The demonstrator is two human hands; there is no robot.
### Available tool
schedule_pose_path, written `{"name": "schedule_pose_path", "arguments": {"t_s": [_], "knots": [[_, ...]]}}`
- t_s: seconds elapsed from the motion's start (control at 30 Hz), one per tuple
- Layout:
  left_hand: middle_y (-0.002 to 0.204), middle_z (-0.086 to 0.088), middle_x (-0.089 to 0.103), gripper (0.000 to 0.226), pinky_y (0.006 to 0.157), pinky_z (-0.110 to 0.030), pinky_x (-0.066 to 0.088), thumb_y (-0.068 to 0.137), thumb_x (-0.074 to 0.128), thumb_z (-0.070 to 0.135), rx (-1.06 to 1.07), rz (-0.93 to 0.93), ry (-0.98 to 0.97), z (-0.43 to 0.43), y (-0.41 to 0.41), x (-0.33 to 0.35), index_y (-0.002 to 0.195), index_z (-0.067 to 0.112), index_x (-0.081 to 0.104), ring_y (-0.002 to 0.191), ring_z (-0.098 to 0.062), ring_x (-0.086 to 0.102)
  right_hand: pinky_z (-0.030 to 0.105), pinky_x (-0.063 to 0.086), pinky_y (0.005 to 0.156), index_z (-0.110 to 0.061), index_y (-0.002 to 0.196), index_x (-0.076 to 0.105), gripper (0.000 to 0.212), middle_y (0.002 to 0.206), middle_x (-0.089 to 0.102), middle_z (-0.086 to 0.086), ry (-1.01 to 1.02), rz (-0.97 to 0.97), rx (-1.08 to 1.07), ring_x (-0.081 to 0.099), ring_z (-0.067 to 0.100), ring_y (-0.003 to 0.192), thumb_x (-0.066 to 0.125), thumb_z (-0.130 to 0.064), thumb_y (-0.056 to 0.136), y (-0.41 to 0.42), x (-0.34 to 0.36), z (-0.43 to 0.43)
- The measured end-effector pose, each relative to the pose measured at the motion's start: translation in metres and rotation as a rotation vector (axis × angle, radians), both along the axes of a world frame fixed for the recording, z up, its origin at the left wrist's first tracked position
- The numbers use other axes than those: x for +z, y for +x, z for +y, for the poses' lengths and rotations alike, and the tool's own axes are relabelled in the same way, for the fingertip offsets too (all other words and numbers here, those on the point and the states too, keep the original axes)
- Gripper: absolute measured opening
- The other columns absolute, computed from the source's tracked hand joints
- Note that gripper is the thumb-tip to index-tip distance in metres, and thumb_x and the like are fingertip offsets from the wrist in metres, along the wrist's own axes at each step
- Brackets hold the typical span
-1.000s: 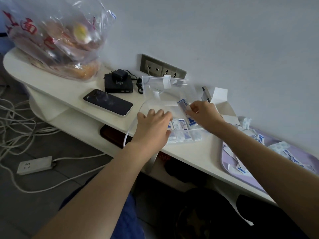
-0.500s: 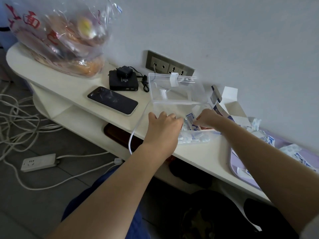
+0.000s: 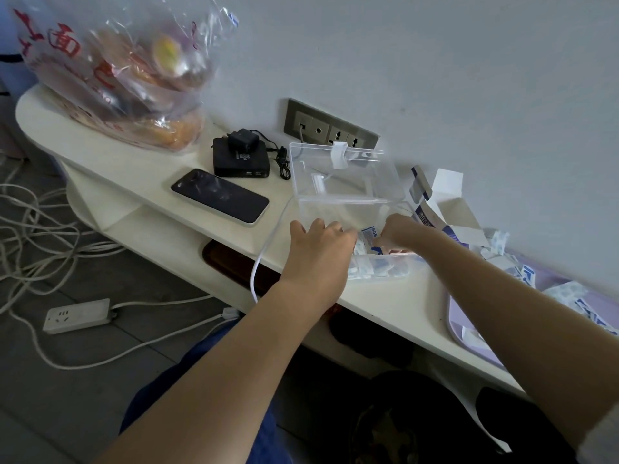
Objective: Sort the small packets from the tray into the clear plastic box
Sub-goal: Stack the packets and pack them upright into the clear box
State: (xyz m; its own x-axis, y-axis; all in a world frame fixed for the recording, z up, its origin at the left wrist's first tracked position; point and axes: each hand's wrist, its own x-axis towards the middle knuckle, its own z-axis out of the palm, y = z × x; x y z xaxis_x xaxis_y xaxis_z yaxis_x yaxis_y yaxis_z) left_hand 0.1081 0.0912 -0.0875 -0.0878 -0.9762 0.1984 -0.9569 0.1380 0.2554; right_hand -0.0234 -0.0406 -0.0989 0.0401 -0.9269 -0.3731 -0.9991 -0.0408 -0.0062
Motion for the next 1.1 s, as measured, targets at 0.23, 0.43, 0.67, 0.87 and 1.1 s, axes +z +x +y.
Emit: {"name": "schedule_pose_path", "arguments": {"t_s": [0.23,0.43,0.67,0.87,1.1], "knots": [[0.102,0.003,0.053,0.028,0.081,-0.035,0.026,0.086,0.048,0.002,-0.003,-0.016,-0.018,0.001,-0.001,0.001,0.106,0.021,0.051,0.097,-0.019,0.044,0.012,0.033,0.035,-0.008,0.060,0.040,0.036,0.059,0.047,0.004,0.032,-0.039,-0.007,0.043,0.010,0.042,0.045,-0.012,0.096,0.004,0.002,-0.001],[0.102,0.004,0.051,0.027,0.080,-0.035,0.025,0.087,0.048,0.003,-0.008,-0.030,-0.037,0.001,-0.002,0.000,0.107,0.022,0.050,0.097,-0.019,0.044,0.018,0.033,0.041,-0.008,0.061,0.042,0.035,0.061,0.044,0.003,0.042,-0.061,-0.006,0.040,0.012,0.051,0.049,-0.017,0.094,0.003,0.007,0.004],[0.104,0.004,0.052,0.028,0.084,-0.035,0.027,0.088,0.047,0.003,0.000,-0.031,-0.031,0.001,-0.004,0.000,0.108,0.022,0.050,0.099,-0.019,0.045,0.021,0.030,0.048,-0.011,0.058,0.041,0.032,0.058,0.040,0.003,0.028,-0.040,0.006,0.037,0.013,0.050,0.052,-0.010,0.089,0.001,0.005,0.004],[0.105,0.003,0.053,0.027,0.084,-0.035,0.027,0.089,0.048,0.004,0.016,-0.040,-0.018,0.000,-0.004,0.000,0.109,0.022,0.051,0.101,-0.020,0.045,0.027,0.042,0.068,0.000,0.093,0.058,0.020,0.104,0.063,0.019,-0.009,-0.120,0.092,0.060,0.031,0.092,0.042,-0.013,0.095,-0.006,0.006,0.004],[0.107,-0.001,0.051,0.030,0.081,-0.035,0.025,0.083,0.047,0.002,0.087,-0.147,-0.003,0.006,-0.021,0.005,0.108,0.018,0.049,0.108,-0.024,0.041,0.032,0.046,0.083,-0.010,0.115,0.057,0.025,0.118,0.060,0.008,-0.467,-0.362,0.322,0.057,0.024,0.106,0.039,-0.014,0.098,-0.032,0.018,0.057]]}}
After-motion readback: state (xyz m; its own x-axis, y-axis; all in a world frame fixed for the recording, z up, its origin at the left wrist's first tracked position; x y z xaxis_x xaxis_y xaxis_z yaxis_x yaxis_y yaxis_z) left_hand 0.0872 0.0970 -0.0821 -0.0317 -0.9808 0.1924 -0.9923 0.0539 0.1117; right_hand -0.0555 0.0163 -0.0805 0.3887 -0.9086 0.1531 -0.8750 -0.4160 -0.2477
